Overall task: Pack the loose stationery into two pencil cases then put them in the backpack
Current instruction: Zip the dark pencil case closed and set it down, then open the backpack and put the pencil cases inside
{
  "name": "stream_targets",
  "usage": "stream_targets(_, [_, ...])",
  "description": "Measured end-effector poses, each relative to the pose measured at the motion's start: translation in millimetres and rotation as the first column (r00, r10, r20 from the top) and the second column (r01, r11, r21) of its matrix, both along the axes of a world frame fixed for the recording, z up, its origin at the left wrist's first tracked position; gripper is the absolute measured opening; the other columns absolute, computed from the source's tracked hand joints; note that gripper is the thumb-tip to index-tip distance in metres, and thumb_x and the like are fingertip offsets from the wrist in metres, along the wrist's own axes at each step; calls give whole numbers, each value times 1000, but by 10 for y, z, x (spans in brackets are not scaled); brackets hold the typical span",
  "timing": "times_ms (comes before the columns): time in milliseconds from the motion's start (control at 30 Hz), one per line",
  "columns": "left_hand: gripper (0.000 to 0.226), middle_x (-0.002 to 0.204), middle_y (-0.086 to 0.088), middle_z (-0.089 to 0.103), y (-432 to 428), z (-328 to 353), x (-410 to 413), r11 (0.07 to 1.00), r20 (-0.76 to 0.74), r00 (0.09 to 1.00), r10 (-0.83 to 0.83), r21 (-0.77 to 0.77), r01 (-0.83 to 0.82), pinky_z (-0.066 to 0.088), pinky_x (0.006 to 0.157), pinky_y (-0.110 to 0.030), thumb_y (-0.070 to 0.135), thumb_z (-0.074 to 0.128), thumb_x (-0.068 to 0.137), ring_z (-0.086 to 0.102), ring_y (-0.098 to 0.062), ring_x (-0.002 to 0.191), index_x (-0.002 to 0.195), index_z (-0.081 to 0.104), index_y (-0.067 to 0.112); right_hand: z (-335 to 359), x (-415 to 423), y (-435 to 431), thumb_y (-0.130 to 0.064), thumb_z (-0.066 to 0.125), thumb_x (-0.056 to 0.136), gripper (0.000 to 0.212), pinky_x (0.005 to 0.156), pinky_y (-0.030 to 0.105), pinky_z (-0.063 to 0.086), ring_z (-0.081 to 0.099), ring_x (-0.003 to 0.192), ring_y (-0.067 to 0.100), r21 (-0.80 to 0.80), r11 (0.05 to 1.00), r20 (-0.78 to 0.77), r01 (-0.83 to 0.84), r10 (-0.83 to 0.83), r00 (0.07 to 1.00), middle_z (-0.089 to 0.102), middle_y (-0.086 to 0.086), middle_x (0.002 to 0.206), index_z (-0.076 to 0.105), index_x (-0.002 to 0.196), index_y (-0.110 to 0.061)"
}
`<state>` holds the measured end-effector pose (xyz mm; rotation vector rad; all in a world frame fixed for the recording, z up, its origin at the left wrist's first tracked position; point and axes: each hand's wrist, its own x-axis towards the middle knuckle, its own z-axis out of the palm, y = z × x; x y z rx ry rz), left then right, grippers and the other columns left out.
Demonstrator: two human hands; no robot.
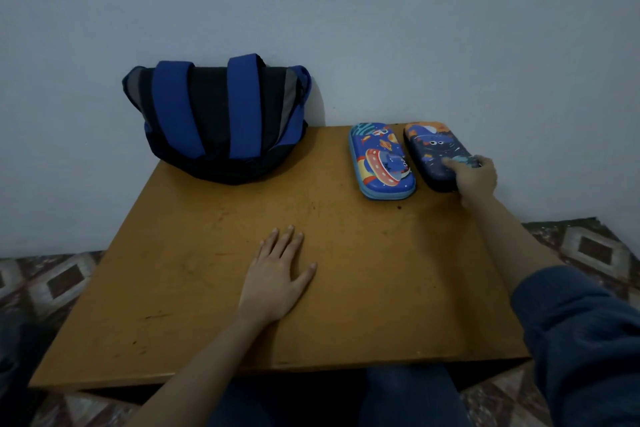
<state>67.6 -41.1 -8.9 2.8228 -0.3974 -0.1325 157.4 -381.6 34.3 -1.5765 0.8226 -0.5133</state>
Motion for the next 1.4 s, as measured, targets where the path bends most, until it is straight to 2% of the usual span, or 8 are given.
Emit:
stream_targets(133, [67, 158, 12, 0, 5, 0, -1, 1000, 1, 1000, -1, 1, 1, -1, 117, -31, 60, 27, 93, -7, -11, 145, 149, 7, 31, -114, -69, -35, -37, 73, 78, 78, 105, 44, 33, 36, 129, 37, -370, 916, -306, -156, 38, 951, 36, 20, 140, 34, 139, -8])
stream_targets(333, [67, 158, 12, -1, 8, 7, 0, 1000, -11, 1000, -3, 1, 3, 1, 117, -32, 60, 27, 93, -8, -10, 145, 150, 7, 32, -125, -134, 20, -40, 50, 93, 56, 110, 59, 21, 22, 135, 42, -545, 745, -459, -384, 117, 880, 20, 11, 153, 35, 143, -19])
stream_targets(533, [67, 158, 12, -1, 3, 0, 3, 1000, -14, 1000, -3, -3, 3, 0, 117, -32, 59, 28, 93, -8, -10, 145, 150, 6, 31, -22, -242, 237, -49, 28, 98, 58, 111, 64, -1, -6, 144, 36, -575, 595, -650, -561, 84, 755, -3, 5, 159, 17, 150, -26])
stream_targets(733, [65, 157, 12, 6, 13, -2, 4, 999, 2, 1000, -1, -36, 1, 3, 117, -31, 59, 31, 93, -1, -11, 145, 149, 15, 31, 4, -459, 1226, -45, 35, 98, 58, 116, 50, -1, 1, 146, 26, -717, 323, -508, -618, 366, 780, 7, 0, 159, 20, 149, -23])
stream_targets(900, [46, 150, 9, 34, 147, 171, 112, 934, -84, 993, 86, -341, -109, 22, 111, -25, 40, 45, 96, 29, -13, 139, 140, 42, 27, -259, -661, 1867, -36, 36, 99, 52, 118, 32, 4, 12, 145, 17, -662, 109, -549, -742, 603, 579, 15, -1, 158, 28, 146, -17])
stream_targets(967, [44, 148, 6, 38, 269, 259, 222, 928, -49, 986, 156, -335, -164, 29, 108, -25, 36, 46, 96, 38, -16, 134, 138, 44, 23, -375, -695, 1914, -38, 36, 99, 51, 117, 30, 6, 16, 144, 17, -656, 61, -585, -752, 588, 558, 22, -1, 156, 30, 146, -18])
stream_targets(1167, [51, 153, 4, 27, 577, 410, 681, 964, 111, 974, 195, -203, -170, 34, 106, -30, 34, 50, 95, 29, -17, 139, 141, 39, 16, -409, -726, 1918, -41, 36, 98, 51, 117, 28, 6, 15, 144, 15, -675, 65, -570, -735, 588, 574, 24, -4, 155, 33, 145, -20])
stream_targets(1400, [68, 159, -3, 1, 553, 473, 1188, 992, 119, 985, 122, 17, -125, 8, 119, -37, 40, 42, 97, 1, -22, 146, 151, 8, 15, -432, -708, 1910, -43, 34, 98, 52, 116, 26, 2, 12, 145, 12, -671, 103, -545, -735, 603, 582, 22, -7, 156, 30, 146, -23])
